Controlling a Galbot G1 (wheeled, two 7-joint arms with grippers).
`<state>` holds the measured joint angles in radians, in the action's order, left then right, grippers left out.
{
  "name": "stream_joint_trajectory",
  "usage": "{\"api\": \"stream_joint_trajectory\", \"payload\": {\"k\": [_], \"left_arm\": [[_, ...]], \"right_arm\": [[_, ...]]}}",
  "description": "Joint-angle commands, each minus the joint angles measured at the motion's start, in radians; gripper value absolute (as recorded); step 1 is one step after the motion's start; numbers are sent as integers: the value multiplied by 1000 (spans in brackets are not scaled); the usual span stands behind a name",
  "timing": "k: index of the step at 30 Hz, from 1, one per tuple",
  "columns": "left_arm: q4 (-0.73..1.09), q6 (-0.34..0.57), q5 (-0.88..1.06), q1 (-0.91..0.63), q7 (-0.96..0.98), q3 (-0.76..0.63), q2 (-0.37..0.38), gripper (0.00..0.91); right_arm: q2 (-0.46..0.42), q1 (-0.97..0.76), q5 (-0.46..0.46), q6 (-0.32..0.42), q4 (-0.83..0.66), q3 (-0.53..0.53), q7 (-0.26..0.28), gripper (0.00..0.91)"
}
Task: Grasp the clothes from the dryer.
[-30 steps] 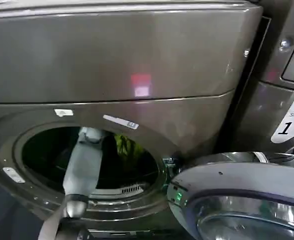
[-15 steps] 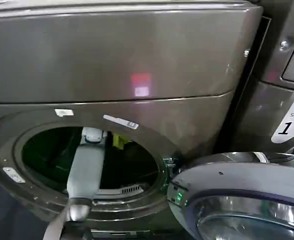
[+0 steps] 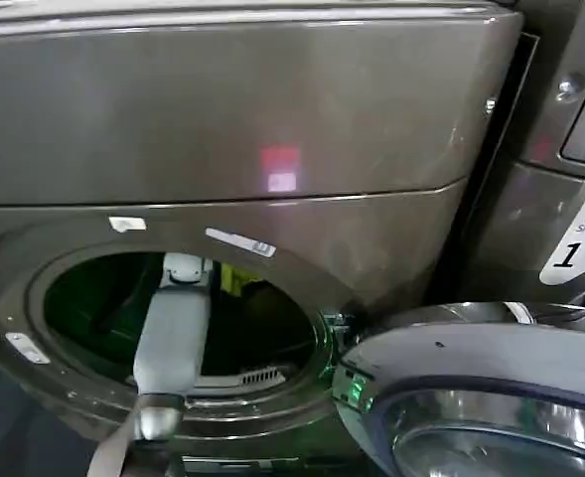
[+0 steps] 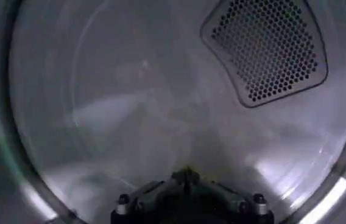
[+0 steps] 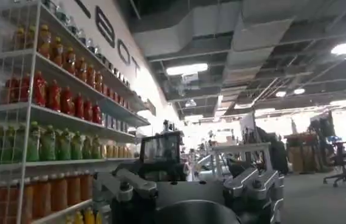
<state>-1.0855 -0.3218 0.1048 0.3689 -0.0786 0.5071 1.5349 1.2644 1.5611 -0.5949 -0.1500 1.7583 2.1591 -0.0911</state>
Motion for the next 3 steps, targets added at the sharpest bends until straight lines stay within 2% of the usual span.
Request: {"api": "stream_joint_trajectory", "payload": {"k": [1,3], "left_arm": [[-6,-10,-23,-1,19,-2,0,0],[-8,-10,-23,0,18,-1,0,0]], "right_arm": [[-3,4,-4,-22,4,11,-7,907],[-4,5,-4,-23,4,13,-9,907]]}}
